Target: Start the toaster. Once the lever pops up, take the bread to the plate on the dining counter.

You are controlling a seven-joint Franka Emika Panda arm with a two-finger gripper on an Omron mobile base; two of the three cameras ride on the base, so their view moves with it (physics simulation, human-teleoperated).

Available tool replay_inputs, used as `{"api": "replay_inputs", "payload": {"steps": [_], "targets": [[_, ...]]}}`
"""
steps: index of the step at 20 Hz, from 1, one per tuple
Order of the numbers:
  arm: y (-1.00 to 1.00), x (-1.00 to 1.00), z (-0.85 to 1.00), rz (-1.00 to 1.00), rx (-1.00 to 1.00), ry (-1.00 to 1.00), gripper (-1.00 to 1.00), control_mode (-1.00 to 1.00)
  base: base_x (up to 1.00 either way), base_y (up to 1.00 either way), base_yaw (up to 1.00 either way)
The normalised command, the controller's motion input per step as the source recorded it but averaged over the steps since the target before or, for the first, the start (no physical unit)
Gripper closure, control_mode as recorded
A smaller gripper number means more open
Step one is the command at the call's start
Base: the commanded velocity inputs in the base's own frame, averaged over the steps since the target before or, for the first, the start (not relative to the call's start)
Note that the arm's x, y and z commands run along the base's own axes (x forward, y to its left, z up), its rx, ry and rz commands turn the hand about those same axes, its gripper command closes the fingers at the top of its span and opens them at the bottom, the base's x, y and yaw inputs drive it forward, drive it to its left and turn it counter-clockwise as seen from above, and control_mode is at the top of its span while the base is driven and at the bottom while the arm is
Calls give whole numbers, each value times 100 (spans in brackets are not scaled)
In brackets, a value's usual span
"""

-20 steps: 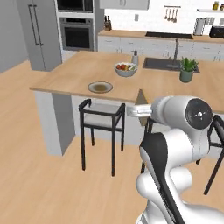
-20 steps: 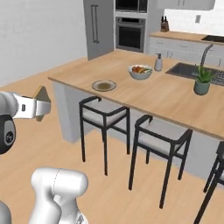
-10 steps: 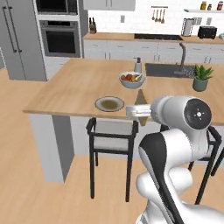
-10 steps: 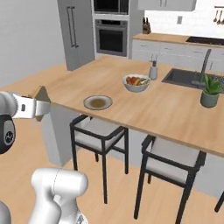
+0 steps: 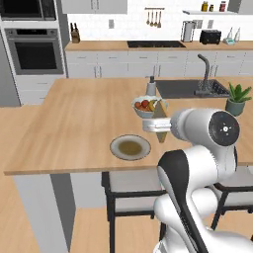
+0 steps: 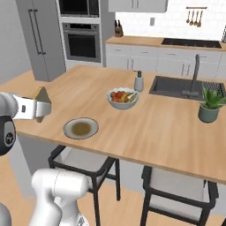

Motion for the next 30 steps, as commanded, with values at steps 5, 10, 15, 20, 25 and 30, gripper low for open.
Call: {"api": "replay_inputs", "payload": {"steps": [5, 10, 15, 20, 25, 30], "targets": [[0, 0, 0, 0, 0, 0, 100, 100, 75, 54, -15], [0, 0, 0, 0, 0, 0, 100, 100, 36, 21, -4], [0, 0, 0, 0, 0, 0, 100, 100, 0, 0, 0], [0, 0, 0, 0, 0, 0, 100, 100, 0, 0, 0], [-36, 35, 0, 7, 4, 7, 100, -100, 1, -3, 0], [-47, 70, -1, 20, 17, 25, 100, -100, 0, 0, 0]]}}
